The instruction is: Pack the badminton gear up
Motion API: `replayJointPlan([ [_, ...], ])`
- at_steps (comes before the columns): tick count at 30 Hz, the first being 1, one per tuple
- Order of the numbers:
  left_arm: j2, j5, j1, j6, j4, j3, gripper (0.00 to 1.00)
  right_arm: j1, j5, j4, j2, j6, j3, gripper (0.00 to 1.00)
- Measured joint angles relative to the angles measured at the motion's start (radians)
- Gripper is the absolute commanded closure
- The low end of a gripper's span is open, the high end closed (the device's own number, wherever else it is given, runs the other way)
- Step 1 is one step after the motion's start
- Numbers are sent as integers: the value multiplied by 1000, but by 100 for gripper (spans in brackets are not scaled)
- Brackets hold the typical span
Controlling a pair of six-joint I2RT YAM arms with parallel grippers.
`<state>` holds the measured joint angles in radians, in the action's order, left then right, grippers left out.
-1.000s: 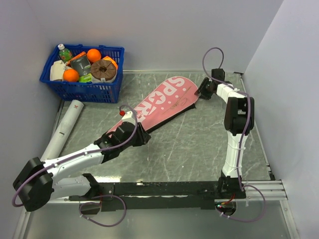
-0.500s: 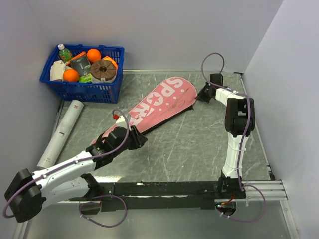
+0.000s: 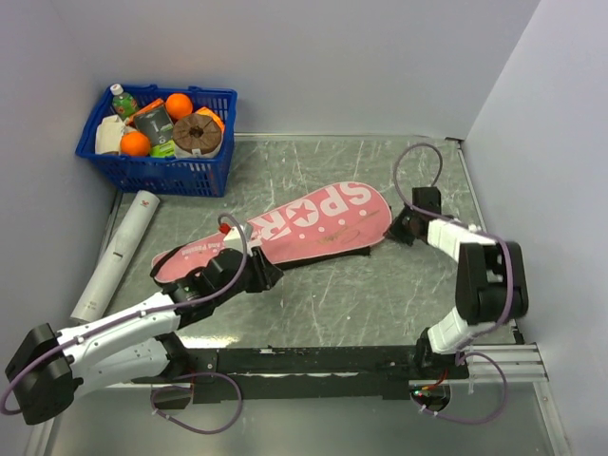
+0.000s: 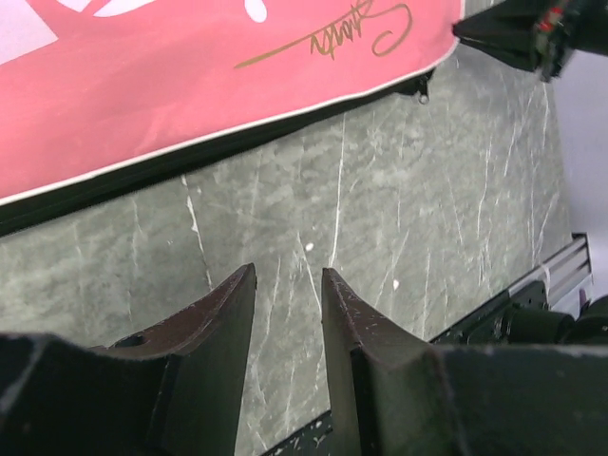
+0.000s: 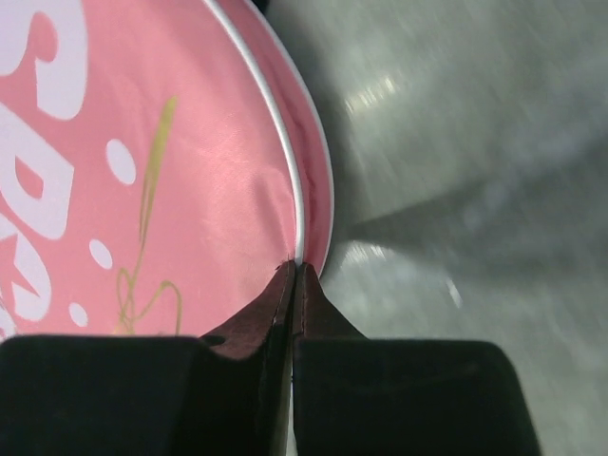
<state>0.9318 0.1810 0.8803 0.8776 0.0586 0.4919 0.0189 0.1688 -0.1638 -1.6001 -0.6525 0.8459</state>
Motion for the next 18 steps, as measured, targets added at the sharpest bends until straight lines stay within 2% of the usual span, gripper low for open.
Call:
replayJointPlan([
  [5,23,0,37,-1,0,0,60,-51,-17,-58,209,48,-142,100],
  [11,77,0,69,-9,-1,27,59,-162,-85,-115,272,106,-153,100],
  [12,84,-1,74,-13,-1,34,59,-177,-94,-122,272,115,-154,95],
  [13,91,-1,79,-18,-2,39,59,-184,-98,-128,272,120,-154,85],
  [14,95,-2,81,-22,-2,43,59,-192,-98,-132,272,128,-154,64],
  [18,119,-18,87,-32,-16,48,57,-207,-69,-139,268,167,-154,54],
])
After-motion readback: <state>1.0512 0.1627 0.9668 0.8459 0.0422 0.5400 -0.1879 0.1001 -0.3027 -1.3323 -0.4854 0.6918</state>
